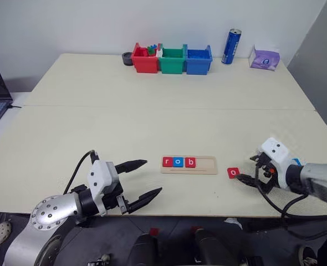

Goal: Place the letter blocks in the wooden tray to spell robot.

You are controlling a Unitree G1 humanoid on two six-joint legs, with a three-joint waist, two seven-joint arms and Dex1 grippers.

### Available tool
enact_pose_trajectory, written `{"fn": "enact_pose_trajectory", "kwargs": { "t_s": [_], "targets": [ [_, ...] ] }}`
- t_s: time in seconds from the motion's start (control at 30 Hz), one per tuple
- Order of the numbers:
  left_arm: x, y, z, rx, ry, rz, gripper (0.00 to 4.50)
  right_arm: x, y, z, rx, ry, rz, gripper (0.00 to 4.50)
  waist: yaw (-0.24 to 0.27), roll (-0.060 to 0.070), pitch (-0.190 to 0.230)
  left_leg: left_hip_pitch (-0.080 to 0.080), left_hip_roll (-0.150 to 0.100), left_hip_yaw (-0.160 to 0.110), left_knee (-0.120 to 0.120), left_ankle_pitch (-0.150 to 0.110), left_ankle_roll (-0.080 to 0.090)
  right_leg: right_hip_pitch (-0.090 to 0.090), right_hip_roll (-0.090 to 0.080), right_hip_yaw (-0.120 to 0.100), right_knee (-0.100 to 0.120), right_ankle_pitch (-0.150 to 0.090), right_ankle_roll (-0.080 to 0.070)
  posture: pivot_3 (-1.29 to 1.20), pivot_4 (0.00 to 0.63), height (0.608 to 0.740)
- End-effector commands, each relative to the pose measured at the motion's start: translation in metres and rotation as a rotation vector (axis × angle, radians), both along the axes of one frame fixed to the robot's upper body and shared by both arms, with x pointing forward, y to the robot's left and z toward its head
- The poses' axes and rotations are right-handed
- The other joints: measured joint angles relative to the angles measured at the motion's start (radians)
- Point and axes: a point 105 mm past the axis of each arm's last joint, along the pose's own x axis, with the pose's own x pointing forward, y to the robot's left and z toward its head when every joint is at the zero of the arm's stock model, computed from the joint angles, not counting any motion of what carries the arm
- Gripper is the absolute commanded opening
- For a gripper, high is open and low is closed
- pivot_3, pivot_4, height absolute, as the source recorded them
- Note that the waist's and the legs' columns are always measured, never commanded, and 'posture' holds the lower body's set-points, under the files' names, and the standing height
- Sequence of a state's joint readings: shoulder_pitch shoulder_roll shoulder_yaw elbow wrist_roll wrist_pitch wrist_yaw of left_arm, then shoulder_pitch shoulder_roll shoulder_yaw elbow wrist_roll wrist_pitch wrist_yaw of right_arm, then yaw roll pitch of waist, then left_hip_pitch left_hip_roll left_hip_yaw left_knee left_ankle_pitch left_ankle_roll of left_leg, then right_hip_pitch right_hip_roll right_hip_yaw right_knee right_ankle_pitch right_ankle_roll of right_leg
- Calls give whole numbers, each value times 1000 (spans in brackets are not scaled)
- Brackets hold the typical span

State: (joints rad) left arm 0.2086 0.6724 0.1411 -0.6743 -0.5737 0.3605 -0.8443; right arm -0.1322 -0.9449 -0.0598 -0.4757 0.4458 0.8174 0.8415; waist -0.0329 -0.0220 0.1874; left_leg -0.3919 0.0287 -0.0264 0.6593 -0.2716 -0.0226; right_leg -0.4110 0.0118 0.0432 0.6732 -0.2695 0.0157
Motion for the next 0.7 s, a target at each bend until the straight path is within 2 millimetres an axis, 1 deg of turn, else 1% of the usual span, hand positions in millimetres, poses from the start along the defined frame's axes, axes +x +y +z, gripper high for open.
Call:
{"fn": "enact_pose_trajectory", "kwargs": {
  "t_s": [0.03,0.13,0.23,0.47,0.57,0.67,0.7],
  "targets": [
    [-3,-7,7,-13,-29,-57,4500,3,3,-10,-16,-76,242,4473,0,0,0,0,0,0,0,0,0,0,0,0,0,0,0,0,150,740],
    [-2,-9,8,-9,-32,-77,4500,10,0,-22,-40,-86,332,4473,0,0,0,1,0,0,1,0,0,0,0,0,2,0,0,0,150,740],
    [-4,-12,9,-10,-28,-100,4500,17,-4,-30,-69,-84,378,4473,1,0,0,1,0,1,1,0,0,0,0,1,3,0,0,0,150,740],
    [-9,-16,10,-8,-18,-142,4500,26,-9,-45,-75,-49,402,4473,2,0,0,2,1,0,2,0,0,1,0,1,4,0,0,0,150,740],
    [-9,-16,10,-5,-18,-144,4500,31,-12,-47,-70,-50,383,3880,3,0,0,4,1,0,2,0,0,2,0,2,5,0,0,0,150,740],
    [-9,-16,10,-4,-18,-143,4500,34,-13,-46,-61,-57,369,2956,2,0,0,9,1,1,2,0,0,6,0,2,5,0,0,0,150,740],
    [-9,-16,10,-3,-18,-142,4500,34,-13,-45,-61,-57,371,2547,2,0,0,9,1,1,2,0,0,6,0,3,6,0,0,0,150,740]
  ]
}}
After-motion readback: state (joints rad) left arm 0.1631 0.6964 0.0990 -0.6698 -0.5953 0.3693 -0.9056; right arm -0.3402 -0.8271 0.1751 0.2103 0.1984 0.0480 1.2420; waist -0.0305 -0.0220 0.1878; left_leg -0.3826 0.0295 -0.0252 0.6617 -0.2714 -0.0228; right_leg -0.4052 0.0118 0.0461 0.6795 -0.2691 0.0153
